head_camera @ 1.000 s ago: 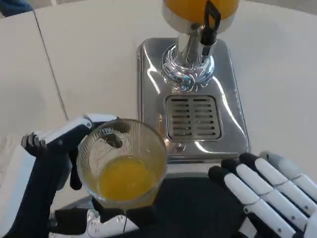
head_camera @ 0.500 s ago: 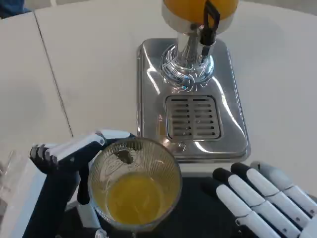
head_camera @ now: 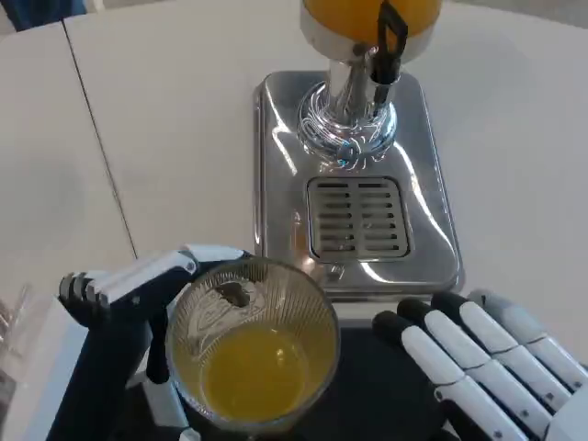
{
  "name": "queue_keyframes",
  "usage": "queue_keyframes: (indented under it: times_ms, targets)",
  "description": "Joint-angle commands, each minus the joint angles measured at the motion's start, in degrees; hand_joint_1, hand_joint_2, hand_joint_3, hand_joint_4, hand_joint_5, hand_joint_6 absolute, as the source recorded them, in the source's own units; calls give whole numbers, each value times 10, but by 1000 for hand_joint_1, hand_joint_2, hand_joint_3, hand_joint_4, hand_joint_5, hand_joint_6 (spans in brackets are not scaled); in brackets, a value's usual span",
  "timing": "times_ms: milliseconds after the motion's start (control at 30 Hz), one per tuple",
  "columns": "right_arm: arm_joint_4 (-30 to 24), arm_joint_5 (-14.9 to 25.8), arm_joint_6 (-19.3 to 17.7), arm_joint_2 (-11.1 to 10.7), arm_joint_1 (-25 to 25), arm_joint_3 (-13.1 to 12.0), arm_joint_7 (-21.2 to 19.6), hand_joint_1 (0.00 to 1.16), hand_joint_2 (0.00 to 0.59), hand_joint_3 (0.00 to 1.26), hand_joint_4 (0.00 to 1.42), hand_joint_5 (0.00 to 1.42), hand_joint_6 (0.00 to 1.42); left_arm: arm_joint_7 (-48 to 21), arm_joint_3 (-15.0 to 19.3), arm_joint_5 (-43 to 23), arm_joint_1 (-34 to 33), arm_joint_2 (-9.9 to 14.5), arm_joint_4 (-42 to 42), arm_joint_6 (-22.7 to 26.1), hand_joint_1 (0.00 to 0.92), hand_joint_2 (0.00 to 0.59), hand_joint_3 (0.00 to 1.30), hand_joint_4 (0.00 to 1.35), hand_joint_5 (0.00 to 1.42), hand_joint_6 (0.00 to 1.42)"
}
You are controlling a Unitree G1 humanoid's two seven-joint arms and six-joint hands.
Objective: Grasp the cup under the faucet to collect the drink, then remove the cup.
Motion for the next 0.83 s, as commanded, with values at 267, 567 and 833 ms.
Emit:
queue_keyframes:
  times_ms: [267, 567, 833]
  targets:
    - [-6, -16, 12, 0, 5, 12, 0, 93, 554, 0, 0, 0, 0, -6, 0, -5, -8, -15, -1, -14, 781, 0, 1098, 1134, 1261, 1424]
    - [-9, -17, 18, 1, 6, 15, 1, 83, 562, 0, 0, 0, 0, -10, 1, -6, -12, -19, -1, -10, 781, 0, 1090, 1134, 1261, 1424]
    - [-13, -26, 28, 0, 4, 27, 4, 82, 566, 0, 0, 0, 0, -13, 5, -9, -14, -22, -3, -7, 781, 0, 1088, 1134, 1261, 1424]
